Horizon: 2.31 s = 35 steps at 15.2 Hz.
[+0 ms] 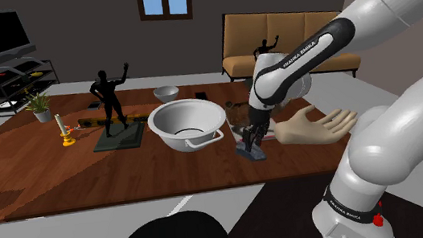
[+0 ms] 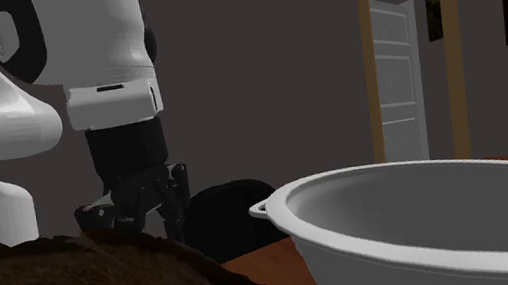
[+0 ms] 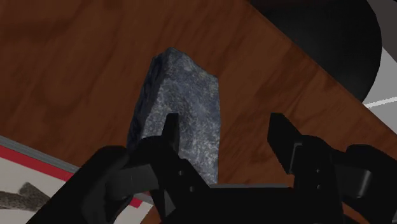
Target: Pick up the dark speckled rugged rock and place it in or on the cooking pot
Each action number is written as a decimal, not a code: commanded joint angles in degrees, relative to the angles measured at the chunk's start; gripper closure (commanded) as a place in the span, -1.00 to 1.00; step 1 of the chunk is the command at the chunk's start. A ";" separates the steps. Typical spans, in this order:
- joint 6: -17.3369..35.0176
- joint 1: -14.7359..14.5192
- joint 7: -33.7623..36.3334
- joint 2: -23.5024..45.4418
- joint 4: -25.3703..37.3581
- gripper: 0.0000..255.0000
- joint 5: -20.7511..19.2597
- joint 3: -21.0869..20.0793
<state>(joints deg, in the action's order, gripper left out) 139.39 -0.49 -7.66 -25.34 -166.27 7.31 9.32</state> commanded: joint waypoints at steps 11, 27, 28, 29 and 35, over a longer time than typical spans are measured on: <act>15.59 8.30 15.96 3.33 -7.93 -1.00 -11.19 -11.18; 15.60 8.31 15.97 3.34 -7.93 1.00 -11.20 -11.18; 14.18 8.14 15.81 2.04 -7.82 1.00 -11.02 -11.08; 12.78 8.00 15.67 0.77 -7.69 1.00 -10.86 -10.98; 4.62 7.40 15.04 -6.14 -6.44 1.00 -10.19 -10.59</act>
<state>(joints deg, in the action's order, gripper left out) 145.38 7.04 7.41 -30.39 -172.93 -3.00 -1.28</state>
